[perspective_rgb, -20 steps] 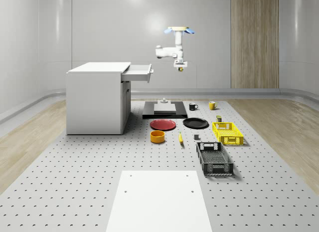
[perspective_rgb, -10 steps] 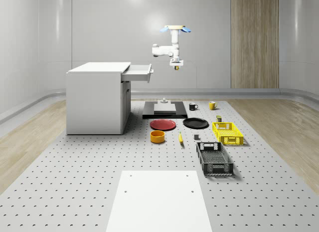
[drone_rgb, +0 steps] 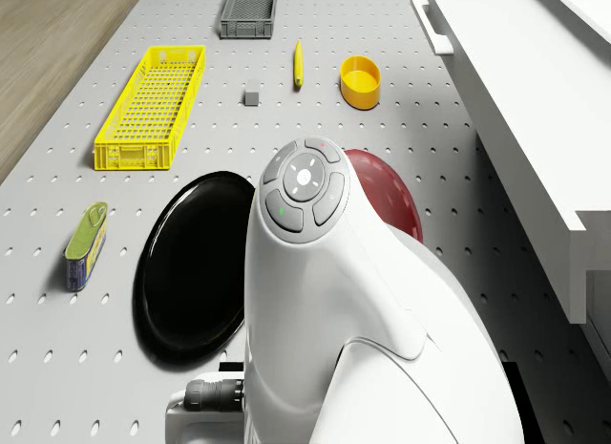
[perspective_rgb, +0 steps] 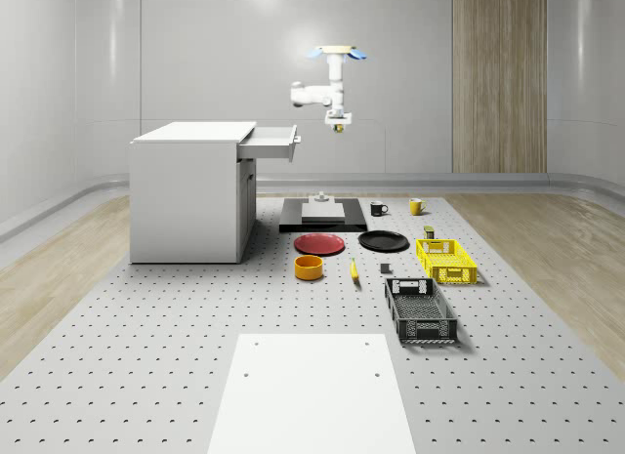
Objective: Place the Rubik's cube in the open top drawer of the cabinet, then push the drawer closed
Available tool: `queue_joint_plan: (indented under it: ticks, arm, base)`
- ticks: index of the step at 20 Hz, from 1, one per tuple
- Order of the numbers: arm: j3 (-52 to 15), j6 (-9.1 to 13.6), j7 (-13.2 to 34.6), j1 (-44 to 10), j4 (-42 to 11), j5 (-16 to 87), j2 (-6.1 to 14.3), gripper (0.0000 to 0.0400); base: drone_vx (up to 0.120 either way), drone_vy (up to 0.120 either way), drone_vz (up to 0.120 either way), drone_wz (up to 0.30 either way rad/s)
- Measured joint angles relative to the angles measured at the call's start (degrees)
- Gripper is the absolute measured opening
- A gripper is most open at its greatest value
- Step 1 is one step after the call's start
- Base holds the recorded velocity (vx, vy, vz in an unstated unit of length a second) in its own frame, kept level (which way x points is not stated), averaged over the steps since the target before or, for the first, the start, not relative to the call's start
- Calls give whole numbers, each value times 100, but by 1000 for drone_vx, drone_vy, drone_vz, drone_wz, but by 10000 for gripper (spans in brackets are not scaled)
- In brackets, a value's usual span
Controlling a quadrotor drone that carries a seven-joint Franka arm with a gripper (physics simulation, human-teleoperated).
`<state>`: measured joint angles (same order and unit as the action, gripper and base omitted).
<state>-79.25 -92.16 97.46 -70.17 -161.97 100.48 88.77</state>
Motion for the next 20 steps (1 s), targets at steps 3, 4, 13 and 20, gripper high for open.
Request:
queue_joint_plan:
  ticks: [3, 4, 13, 20]
  arm:
    - [-1, -13, 2, -3, 1, -6, 14, 325]
    - [-2, -17, 3, -4, 1, -8, 19, 325]
    - [-5, -52, 8, -11, 2, -22, 56, 325]
    - [-8, -75, 12, -16, 3, -32, 80, 325]
  base:
    - [0, -120, 27, 0]
    - [0, -120, 0, 0]
    - [0, -120, 53, 0]
    - [0, -120, 0, 0]
